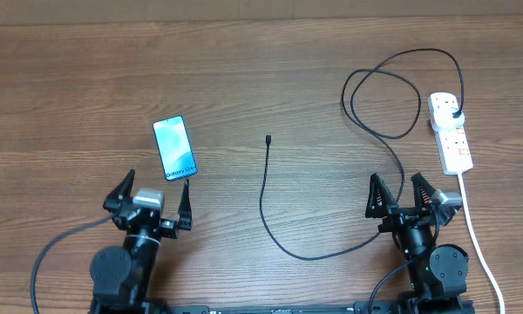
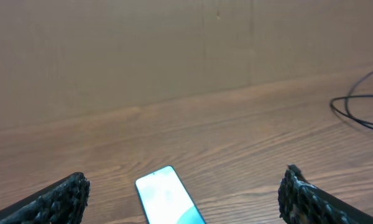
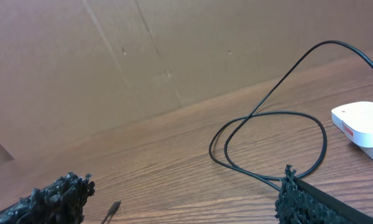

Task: Plug charger to phone and switch on socket
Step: 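Reach the left gripper forward over the Galaxy phone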

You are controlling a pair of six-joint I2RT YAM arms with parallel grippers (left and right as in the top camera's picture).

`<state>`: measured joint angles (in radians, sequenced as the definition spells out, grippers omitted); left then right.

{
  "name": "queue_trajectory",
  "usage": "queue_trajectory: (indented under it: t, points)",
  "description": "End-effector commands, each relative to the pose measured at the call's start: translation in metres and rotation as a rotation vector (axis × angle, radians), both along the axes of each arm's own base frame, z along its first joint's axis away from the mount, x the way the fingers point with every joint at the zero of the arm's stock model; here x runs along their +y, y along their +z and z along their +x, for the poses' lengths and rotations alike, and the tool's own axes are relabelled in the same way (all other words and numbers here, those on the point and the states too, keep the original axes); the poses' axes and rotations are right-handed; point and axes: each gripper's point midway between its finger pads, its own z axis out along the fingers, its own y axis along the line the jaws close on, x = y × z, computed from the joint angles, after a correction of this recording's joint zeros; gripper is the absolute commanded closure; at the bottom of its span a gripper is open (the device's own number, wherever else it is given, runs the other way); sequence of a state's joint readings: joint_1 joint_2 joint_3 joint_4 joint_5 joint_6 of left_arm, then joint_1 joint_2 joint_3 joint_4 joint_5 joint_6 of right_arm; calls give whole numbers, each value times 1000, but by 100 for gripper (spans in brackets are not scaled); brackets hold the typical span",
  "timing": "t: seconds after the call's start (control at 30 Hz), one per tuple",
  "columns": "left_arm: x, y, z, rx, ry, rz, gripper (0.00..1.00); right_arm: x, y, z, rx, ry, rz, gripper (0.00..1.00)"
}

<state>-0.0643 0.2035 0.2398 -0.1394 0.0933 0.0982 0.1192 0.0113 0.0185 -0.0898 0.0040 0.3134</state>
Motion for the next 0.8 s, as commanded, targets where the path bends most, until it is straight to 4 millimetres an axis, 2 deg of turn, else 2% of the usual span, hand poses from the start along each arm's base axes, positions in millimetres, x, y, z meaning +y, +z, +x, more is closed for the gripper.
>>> queue_trajectory:
  t: [0.0, 0.23, 0.37, 0.63, 0.77]
  points:
    - [-11, 27, 6, 14, -58, -33, 0, -1, -3, 1, 2, -4, -8, 0]
    - [-25, 45, 34, 190, -125, -40, 0, -1, -3, 1, 2, -4, -8, 0]
    - [-34, 49, 56, 363, -162, -52, 0, -1, -3, 1, 2, -4, -8, 0]
    - [-36, 39, 79, 669, -154, -59, 1, -1, -3, 1, 2, -4, -8, 0]
    - [-38, 21, 81, 786, -156, -72, 0, -1, -3, 1, 2, -4, -8, 0]
